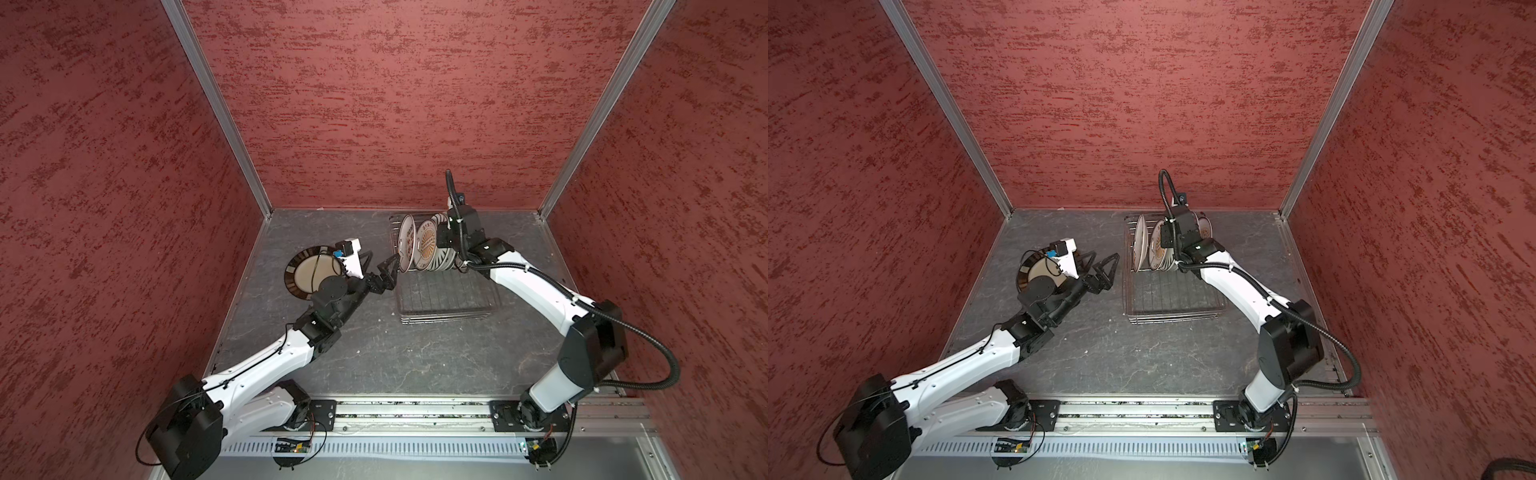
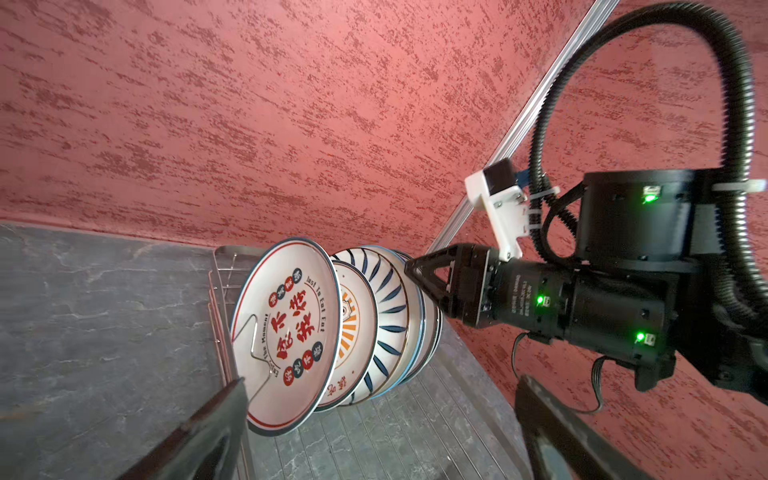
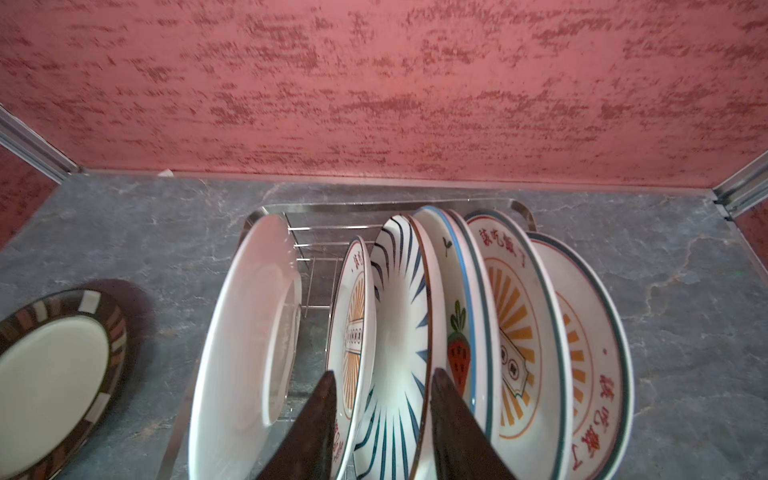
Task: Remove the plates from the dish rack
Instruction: 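Lower the right gripper onto the blue-striped white plate while the left gripper approaches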
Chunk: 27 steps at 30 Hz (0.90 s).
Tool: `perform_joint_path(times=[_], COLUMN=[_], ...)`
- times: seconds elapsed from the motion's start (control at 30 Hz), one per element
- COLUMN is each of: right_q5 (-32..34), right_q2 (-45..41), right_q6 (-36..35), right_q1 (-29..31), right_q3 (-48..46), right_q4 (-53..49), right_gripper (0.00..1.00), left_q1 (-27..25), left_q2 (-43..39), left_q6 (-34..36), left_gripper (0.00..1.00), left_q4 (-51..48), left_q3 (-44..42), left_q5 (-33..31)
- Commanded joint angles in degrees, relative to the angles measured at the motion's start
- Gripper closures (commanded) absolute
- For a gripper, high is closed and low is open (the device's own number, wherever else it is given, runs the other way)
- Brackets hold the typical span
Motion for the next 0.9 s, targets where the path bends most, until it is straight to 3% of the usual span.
perform_joint_path(times=[0.0, 0.1, 0.27, 0.37, 0.87], right_q5=[2.34, 2.45, 9.53, 11.42, 12.66], right_q2=[1.24, 2.85, 5.58, 6.12, 11.9], right_q6=[0.22, 0.38, 1.29, 1.43, 1.27], right_q1=[-0.38, -0.38, -0.39, -0.38, -0.48], right_q3=[3.91, 5.39, 7.68, 7.69, 11.81], right_q4=[-3.22, -4.2, -7.18, -7.34, -9.51], right_gripper=[0.67, 0.7, 0.71, 0.77, 0.84], left_q1=[1.17, 1.17, 1.17, 1.22, 1.18], left_q2=[-1.32, -0.35, 1.74, 2.34, 5.95], left_q6=[1.72, 1.33, 1.88, 1.65, 0.76], left_gripper=[0.01, 0.01, 0.0, 0.01, 0.01], left_q4=[-2.13, 0.66, -0.71, -0.18, 0.54], left_q3=[-0.53, -1.02, 0.23, 0.2, 1.31], left_q5=[-0.96, 0.41, -2.33, -1.89, 0.15])
